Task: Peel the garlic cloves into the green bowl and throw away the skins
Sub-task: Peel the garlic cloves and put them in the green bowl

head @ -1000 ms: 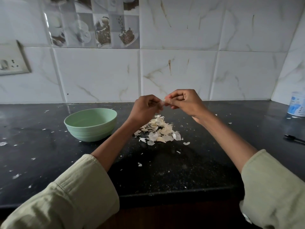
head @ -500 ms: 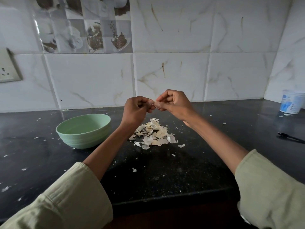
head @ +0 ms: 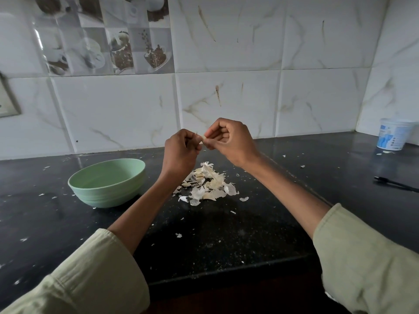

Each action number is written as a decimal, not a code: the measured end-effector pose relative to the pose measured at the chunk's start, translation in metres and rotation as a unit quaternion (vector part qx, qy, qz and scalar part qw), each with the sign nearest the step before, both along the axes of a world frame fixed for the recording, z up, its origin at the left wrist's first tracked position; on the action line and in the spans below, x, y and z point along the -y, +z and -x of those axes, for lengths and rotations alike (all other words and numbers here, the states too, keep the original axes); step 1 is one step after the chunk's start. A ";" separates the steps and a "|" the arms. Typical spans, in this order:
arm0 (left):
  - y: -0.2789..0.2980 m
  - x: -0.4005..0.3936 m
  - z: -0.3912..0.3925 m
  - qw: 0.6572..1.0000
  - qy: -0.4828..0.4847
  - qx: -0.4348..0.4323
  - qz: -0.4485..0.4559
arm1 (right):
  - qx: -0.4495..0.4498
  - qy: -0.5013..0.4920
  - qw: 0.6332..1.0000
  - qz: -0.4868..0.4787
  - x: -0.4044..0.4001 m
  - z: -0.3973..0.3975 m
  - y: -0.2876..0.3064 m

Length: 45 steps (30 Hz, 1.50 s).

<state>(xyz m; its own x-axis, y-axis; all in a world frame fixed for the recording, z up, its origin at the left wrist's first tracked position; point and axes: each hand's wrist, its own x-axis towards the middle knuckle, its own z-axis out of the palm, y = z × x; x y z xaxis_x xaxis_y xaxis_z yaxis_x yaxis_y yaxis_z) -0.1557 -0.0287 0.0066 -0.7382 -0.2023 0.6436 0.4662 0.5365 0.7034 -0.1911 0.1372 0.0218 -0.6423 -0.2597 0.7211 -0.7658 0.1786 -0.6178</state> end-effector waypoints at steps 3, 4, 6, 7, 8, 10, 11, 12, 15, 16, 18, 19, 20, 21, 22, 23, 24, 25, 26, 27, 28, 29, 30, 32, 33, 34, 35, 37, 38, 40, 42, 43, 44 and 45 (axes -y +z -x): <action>0.001 0.001 -0.002 0.997 0.032 -0.018 0.072 | -0.036 -0.006 0.999 -0.029 0.000 -0.002 0.000; 0.001 0.002 -0.003 0.994 0.040 -0.028 0.097 | -0.042 -0.007 0.998 -0.036 0.001 -0.004 0.000; 0.002 0.002 -0.005 0.988 0.057 -0.056 0.135 | -0.042 -0.001 0.998 -0.039 0.002 -0.004 0.001; 0.002 0.002 -0.006 0.985 0.062 -0.069 0.146 | -0.029 0.009 0.999 -0.031 0.002 -0.003 0.001; 0.003 0.002 -0.007 0.984 0.063 -0.077 0.150 | -0.002 0.026 1.000 -0.016 0.002 -0.002 0.002; 0.005 0.001 -0.008 0.985 0.049 -0.078 0.143 | 0.077 0.080 0.993 0.028 -0.002 0.000 0.003; 0.006 0.001 -0.008 0.987 0.037 -0.074 0.139 | 0.114 0.107 0.987 0.043 -0.004 0.001 0.004; 0.006 0.001 -0.008 0.988 0.026 -0.069 0.135 | 0.145 0.131 0.979 0.052 -0.006 0.002 0.004; 0.005 0.001 -0.008 0.992 0.001 -0.057 0.114 | 0.208 0.180 0.959 0.067 -0.010 0.001 0.004; 0.005 0.000 -0.008 0.993 -0.004 -0.053 0.104 | 0.223 0.188 0.954 0.075 -0.010 0.001 0.005; 0.005 0.000 -0.008 0.995 -0.010 -0.042 0.085 | 0.244 0.192 0.946 0.089 -0.010 0.001 0.004; 0.004 -0.001 -0.008 0.996 -0.009 -0.034 0.077 | 0.251 0.190 0.944 0.094 -0.008 0.001 0.004; 0.004 -0.001 -0.008 0.997 -0.007 -0.026 0.072 | 0.254 0.187 0.944 0.098 -0.007 0.001 0.003; 0.003 -0.002 -0.008 0.998 -0.005 -0.021 0.067 | 0.255 0.183 0.944 0.101 -0.005 0.001 0.003; 0.003 -0.004 -0.008 0.998 -0.003 -0.018 0.060 | 0.256 0.179 0.944 0.106 -0.004 0.001 0.002; 0.003 -0.005 -0.009 0.999 -0.002 -0.016 0.052 | 0.260 0.176 0.942 0.115 -0.003 0.001 0.002; 0.003 -0.006 -0.009 0.999 -0.002 -0.011 0.041 | 0.268 0.174 0.939 0.125 -0.003 0.000 0.002; 0.004 -0.007 -0.008 1.000 -0.004 -0.005 0.028 | 0.277 0.173 0.936 0.132 -0.003 0.000 0.003; 0.004 -0.008 -0.008 1.000 -0.008 0.003 0.015 | 0.283 0.170 0.935 0.133 -0.003 0.000 0.003; 0.004 -0.007 -0.008 1.000 -0.011 0.009 0.009 | 0.285 0.166 0.935 0.133 -0.003 0.001 0.003; 0.004 -0.007 -0.008 1.000 -0.012 0.010 0.010 | 0.285 0.162 0.935 0.136 -0.003 0.001 0.003; 0.004 -0.006 -0.007 1.000 -0.012 0.009 0.017 | 0.285 0.160 0.934 0.146 -0.004 0.002 0.003; 0.004 -0.006 -0.008 1.000 -0.013 0.008 0.024 | 0.284 0.158 0.932 0.158 -0.004 0.002 0.004; 0.003 -0.005 -0.008 0.999 -0.019 0.010 0.038 | 0.281 0.159 0.931 0.172 -0.005 0.003 0.005; 0.003 -0.005 -0.008 0.999 -0.022 0.009 0.048 | 0.277 0.159 0.932 0.171 -0.006 0.003 0.005; 0.002 -0.005 -0.009 0.998 -0.024 0.005 0.056 | 0.273 0.158 0.934 0.168 -0.006 0.003 0.005; 0.001 -0.004 -0.009 0.998 -0.025 0.002 0.061 | 0.267 0.154 0.937 0.166 -0.006 0.003 0.005; -0.001 -0.003 -0.011 0.998 -0.030 0.000 0.048 | 0.252 0.140 0.944 0.160 -0.006 0.002 0.004; -0.002 -0.003 -0.012 0.999 -0.028 0.001 0.042 | 0.242 0.131 0.949 0.155 -0.006 0.002 0.004; -0.001 -0.002 -0.014 0.999 -0.019 0.018 0.035 | 0.215 0.111 0.960 0.140 -0.005 0.000 0.004; 0.000 -0.001 -0.011 0.997 -0.047 0.062 0.020 | 0.179 0.094 0.973 0.115 -0.004 -0.002 0.004; 0.001 -0.001 -0.010 0.994 -0.070 0.080 0.016 | 0.162 0.090 0.977 0.103 -0.003 -0.003 0.004; 0.001 -0.002 -0.010 0.992 -0.089 0.090 0.017 | 0.149 0.087 0.980 0.094 -0.003 -0.004 0.004; 0.000 -0.002 -0.009 0.990 -0.104 0.094 0.016 | 0.140 0.084 0.983 0.088 -0.002 -0.004 0.004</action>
